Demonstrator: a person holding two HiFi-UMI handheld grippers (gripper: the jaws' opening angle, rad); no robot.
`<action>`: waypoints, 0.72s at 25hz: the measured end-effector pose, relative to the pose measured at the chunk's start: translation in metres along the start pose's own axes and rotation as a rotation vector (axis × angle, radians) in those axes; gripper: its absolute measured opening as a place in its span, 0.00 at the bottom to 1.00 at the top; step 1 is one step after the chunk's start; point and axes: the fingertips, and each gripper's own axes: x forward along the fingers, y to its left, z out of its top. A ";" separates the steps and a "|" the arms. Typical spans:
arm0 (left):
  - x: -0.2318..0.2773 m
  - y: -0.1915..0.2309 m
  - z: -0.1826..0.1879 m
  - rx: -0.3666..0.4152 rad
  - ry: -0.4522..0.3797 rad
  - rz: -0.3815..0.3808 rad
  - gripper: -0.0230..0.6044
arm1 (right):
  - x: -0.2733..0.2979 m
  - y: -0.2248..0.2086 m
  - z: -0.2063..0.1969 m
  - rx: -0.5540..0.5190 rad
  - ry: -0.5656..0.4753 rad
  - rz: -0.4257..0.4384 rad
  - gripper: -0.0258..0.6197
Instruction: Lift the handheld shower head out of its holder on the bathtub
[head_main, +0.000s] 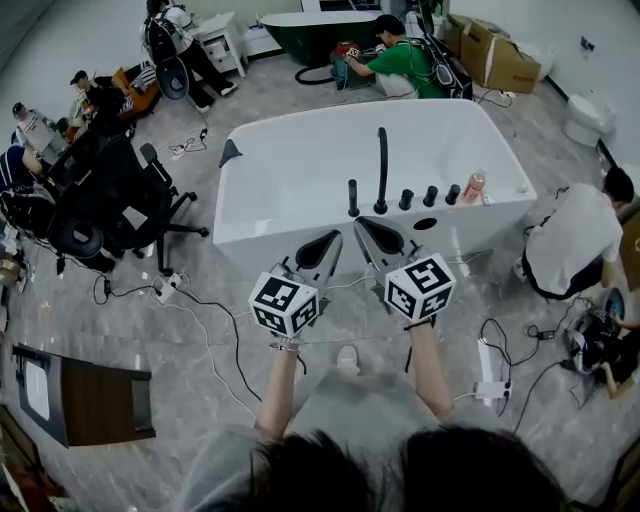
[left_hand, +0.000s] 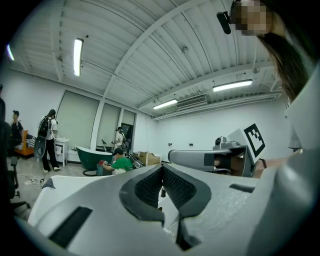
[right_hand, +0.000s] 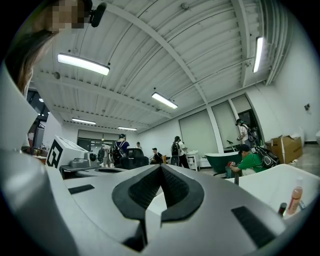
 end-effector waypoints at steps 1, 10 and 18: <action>0.004 0.002 0.000 -0.002 0.001 -0.006 0.04 | 0.002 -0.003 0.000 0.000 0.003 -0.005 0.04; 0.029 0.024 -0.003 -0.017 0.006 -0.046 0.04 | 0.024 -0.026 -0.006 0.001 0.022 -0.036 0.04; 0.044 0.049 -0.008 -0.026 0.015 -0.064 0.04 | 0.046 -0.043 -0.011 0.006 0.032 -0.052 0.04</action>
